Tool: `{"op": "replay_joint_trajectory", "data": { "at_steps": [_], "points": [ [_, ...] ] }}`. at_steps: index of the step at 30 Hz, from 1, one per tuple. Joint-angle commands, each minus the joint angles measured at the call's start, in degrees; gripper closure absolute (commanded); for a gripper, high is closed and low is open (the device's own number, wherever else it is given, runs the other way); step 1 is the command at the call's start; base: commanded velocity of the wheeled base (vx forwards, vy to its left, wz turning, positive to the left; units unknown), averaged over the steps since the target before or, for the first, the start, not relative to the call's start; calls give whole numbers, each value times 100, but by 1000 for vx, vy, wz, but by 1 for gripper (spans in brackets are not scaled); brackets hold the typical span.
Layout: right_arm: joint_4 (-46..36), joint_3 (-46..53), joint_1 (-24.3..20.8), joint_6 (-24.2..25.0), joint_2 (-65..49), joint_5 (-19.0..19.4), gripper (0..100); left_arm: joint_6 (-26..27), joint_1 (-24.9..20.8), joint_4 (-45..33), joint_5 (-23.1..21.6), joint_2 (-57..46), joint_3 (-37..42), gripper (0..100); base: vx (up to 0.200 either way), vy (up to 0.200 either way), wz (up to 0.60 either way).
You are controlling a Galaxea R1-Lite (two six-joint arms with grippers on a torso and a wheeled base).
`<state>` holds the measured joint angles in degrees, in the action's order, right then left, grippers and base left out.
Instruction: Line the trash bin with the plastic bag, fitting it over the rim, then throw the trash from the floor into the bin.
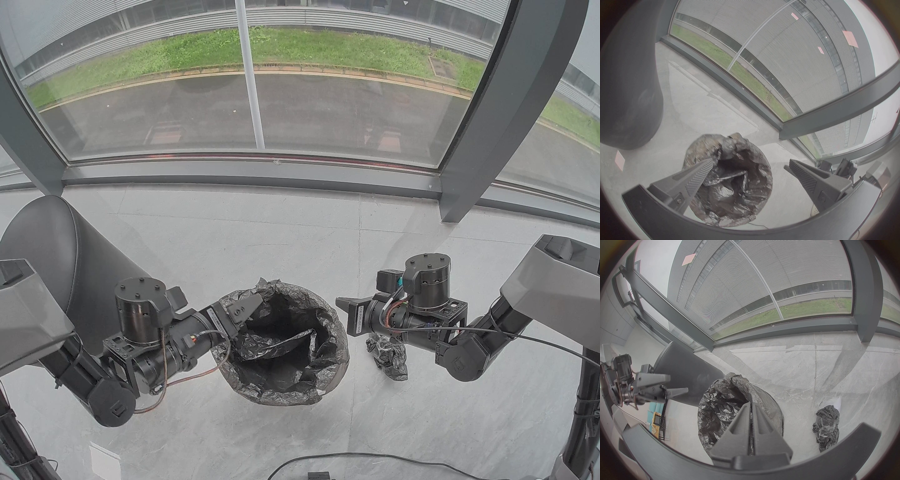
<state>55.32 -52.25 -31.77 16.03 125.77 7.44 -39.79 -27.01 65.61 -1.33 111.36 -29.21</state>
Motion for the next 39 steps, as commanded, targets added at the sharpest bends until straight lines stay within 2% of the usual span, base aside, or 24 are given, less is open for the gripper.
{"op": "replay_joint_trajectory", "data": {
  "at_steps": [1, 5, 11, 15, 32, 39],
  "points": [
    [14, 4, 4, 5, 9, 3, 100, -11, 636, 4, -280, 52, -147, 0, 0, 0, 0],
    [14, 4, -5, 5, 9, 3, 100, -29, 979, 4, -315, 448, -357, 0, 0, 0, 0],
    [14, 4, 4, 5, 18, 3, 100, -55, 1102, 22, -518, 782, -489, 0, 0, 0, 0],
    [14, 13, 4, 5, 26, 3, 100, -108, 1137, 128, -931, 931, -507, 0, 0, 0, 0],
    [23, 22, 13, 5, 62, 3, 100, -134, 1111, 145, -939, 1626, -823, 0, 0, 0, 0],
    [23, 22, 4, 5, 62, 3, 100, -90, 1111, 294, -711, 1828, -911, 0, 0, 0, 0]
  ]
}}
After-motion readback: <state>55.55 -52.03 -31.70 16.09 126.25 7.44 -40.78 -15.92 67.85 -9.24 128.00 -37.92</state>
